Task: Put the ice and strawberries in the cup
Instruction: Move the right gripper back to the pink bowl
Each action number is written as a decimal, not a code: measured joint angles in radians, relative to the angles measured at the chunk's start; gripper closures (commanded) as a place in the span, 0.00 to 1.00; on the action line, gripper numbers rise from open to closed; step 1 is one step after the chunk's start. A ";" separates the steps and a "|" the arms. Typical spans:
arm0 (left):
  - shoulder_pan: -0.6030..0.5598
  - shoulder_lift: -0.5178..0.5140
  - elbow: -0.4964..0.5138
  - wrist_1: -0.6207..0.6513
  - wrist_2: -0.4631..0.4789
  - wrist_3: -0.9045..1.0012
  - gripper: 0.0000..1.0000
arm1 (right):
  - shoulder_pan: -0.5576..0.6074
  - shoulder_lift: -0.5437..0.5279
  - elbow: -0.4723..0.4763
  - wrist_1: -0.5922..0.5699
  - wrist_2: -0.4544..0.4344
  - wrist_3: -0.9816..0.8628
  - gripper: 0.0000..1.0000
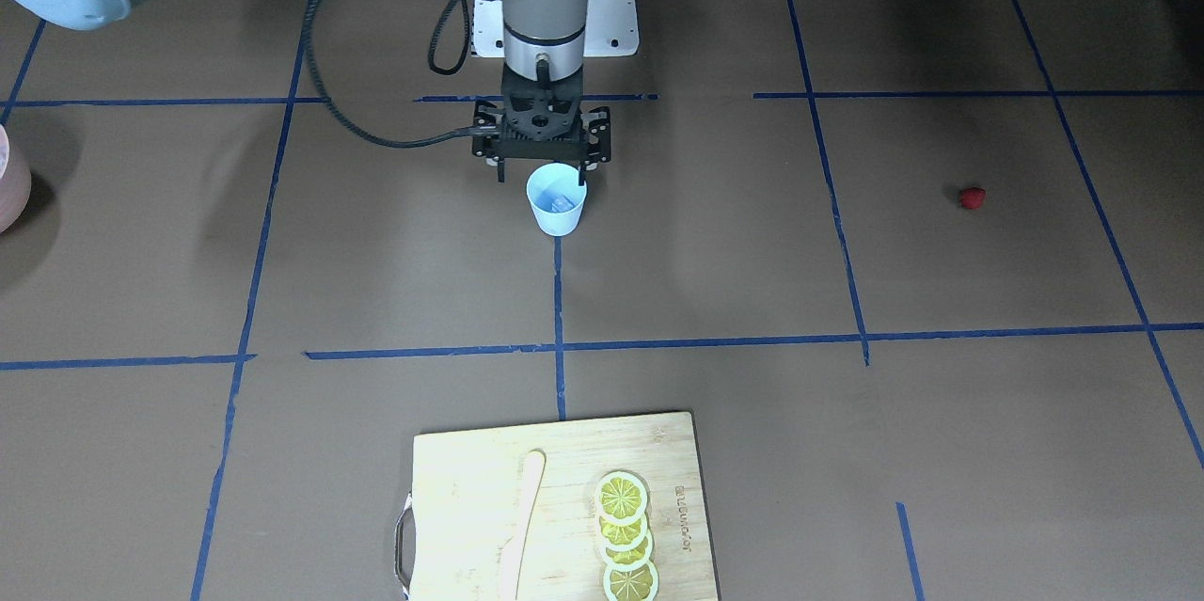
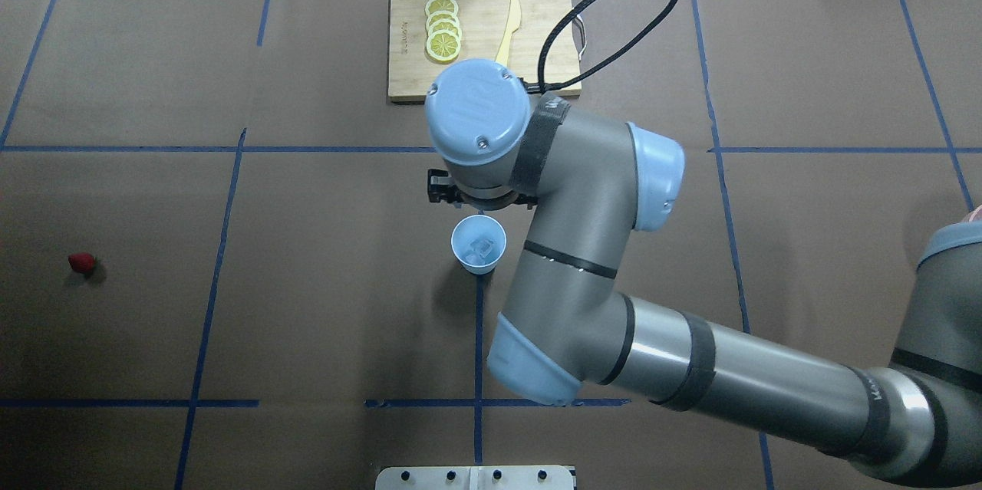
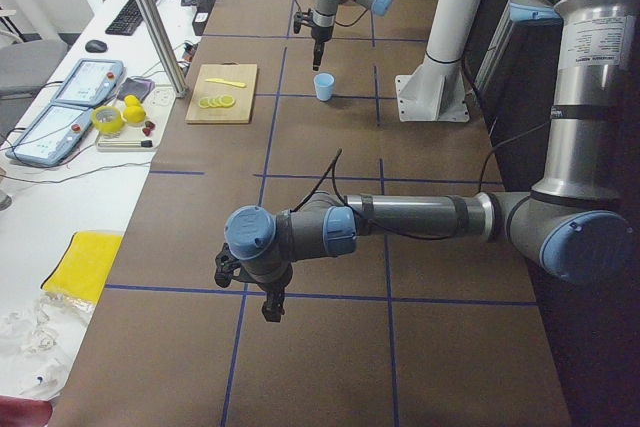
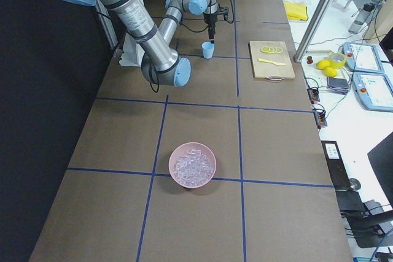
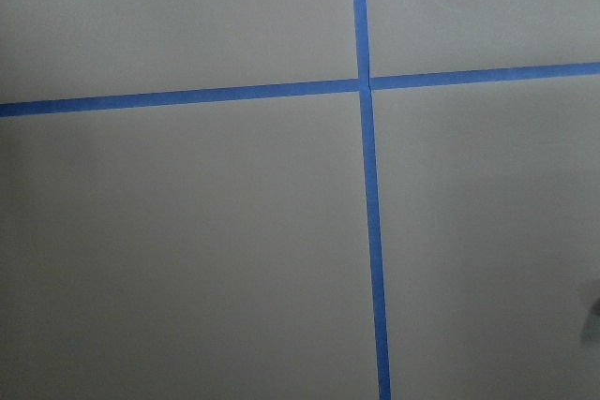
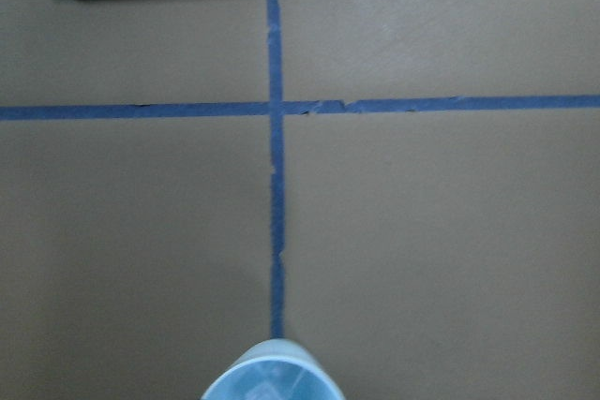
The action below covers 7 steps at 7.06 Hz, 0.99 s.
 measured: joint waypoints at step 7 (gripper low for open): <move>0.000 -0.001 -0.003 -0.001 0.000 0.000 0.00 | 0.560 -0.642 0.215 0.199 0.442 -0.878 0.01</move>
